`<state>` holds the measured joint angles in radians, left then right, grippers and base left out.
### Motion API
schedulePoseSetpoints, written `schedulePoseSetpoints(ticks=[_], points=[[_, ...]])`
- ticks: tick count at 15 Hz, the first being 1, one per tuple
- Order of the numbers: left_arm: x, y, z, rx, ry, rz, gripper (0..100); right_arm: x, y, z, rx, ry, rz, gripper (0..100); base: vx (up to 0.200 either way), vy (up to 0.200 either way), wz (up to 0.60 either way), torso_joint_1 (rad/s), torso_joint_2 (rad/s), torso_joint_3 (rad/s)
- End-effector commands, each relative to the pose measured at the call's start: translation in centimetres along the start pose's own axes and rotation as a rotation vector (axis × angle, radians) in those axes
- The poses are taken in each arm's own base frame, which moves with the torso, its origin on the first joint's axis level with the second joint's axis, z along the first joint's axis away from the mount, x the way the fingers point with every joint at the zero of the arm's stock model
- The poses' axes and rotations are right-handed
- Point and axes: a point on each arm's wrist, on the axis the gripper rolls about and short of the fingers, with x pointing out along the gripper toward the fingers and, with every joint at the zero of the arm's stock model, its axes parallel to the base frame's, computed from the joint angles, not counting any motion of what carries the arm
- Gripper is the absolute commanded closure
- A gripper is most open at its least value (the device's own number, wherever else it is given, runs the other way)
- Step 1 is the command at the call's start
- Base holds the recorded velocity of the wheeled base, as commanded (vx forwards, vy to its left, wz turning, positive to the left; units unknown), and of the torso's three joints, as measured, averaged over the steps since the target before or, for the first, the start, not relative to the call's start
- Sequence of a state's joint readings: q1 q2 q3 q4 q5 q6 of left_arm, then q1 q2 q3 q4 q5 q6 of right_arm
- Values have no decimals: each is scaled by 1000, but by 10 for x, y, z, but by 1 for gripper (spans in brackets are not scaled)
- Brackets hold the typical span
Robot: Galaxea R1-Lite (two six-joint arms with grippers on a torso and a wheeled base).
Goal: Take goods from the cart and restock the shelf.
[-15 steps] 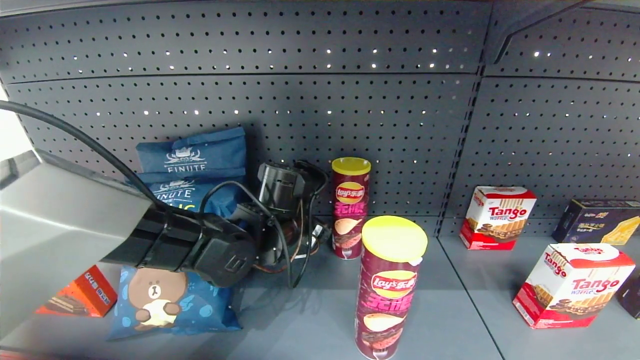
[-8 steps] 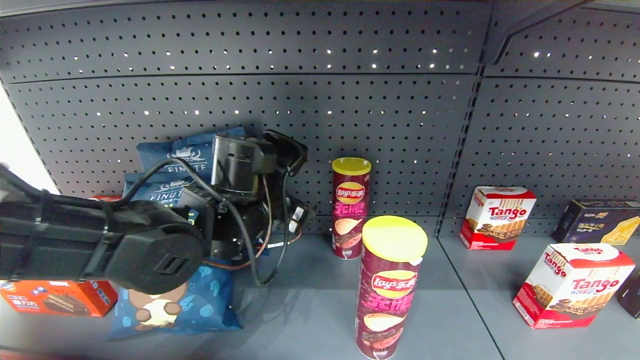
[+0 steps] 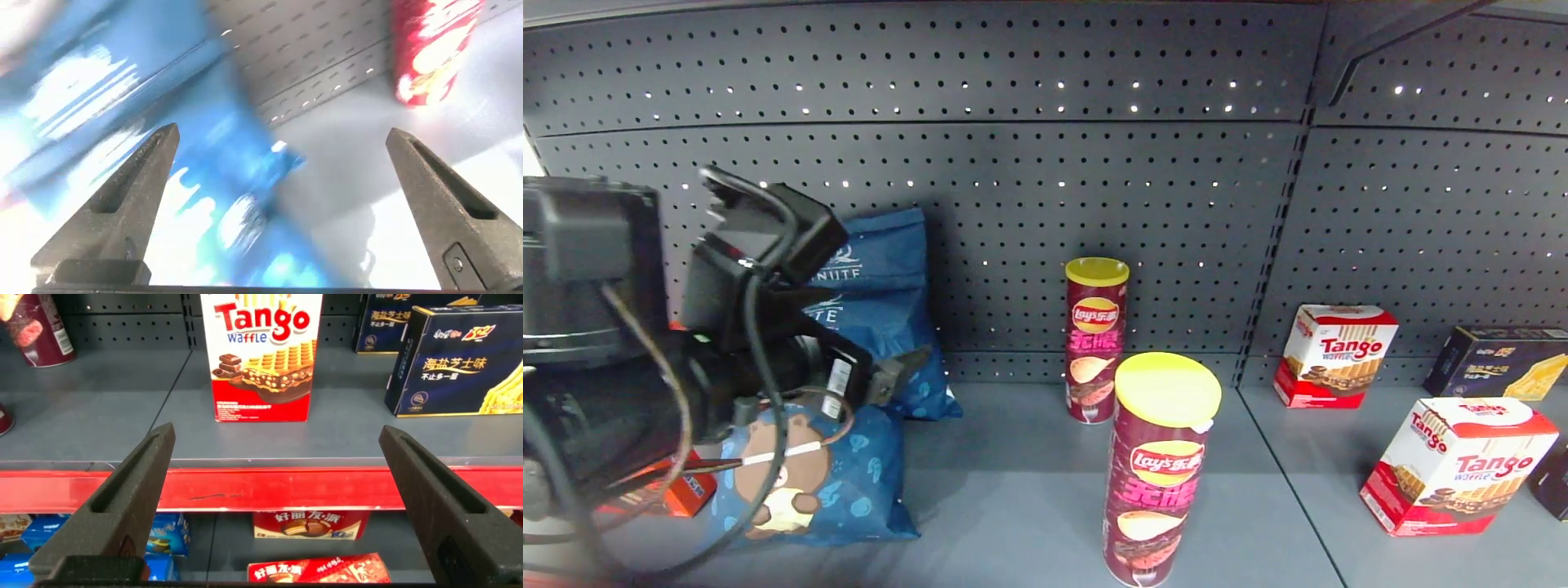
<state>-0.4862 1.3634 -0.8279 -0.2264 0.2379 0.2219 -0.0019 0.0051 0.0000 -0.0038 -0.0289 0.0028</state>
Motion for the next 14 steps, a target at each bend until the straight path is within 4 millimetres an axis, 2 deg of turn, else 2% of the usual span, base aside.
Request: schedulePoseSetpoints(ticks=[1,4,7,12,13,14], points=[[-30,34,2,-58,-92,57,0,0,0,0,0,0,-1,0,0,0,0,0,0,0],[-21,47,-1,-77,-135,70,0,0,0,0,0,0,-1,0,0,0,0,0,0,0],[-18,44,-18,-75,-131,29,0,0,0,0,-1,2,8,0,0,0,0,0,0,0],[-18,44,-19,-66,-132,33,0,0,0,0,-4,5,3,0,0,0,0,0,0,0],[-18,45,-18,-66,-136,36,0,0,0,7,2,0,-31,0,0,0,0,0,0,0],[-19,45,-16,-66,-145,37,0,-4,-1,74,13,-67,4,0,0,0,0,0,0,0]])
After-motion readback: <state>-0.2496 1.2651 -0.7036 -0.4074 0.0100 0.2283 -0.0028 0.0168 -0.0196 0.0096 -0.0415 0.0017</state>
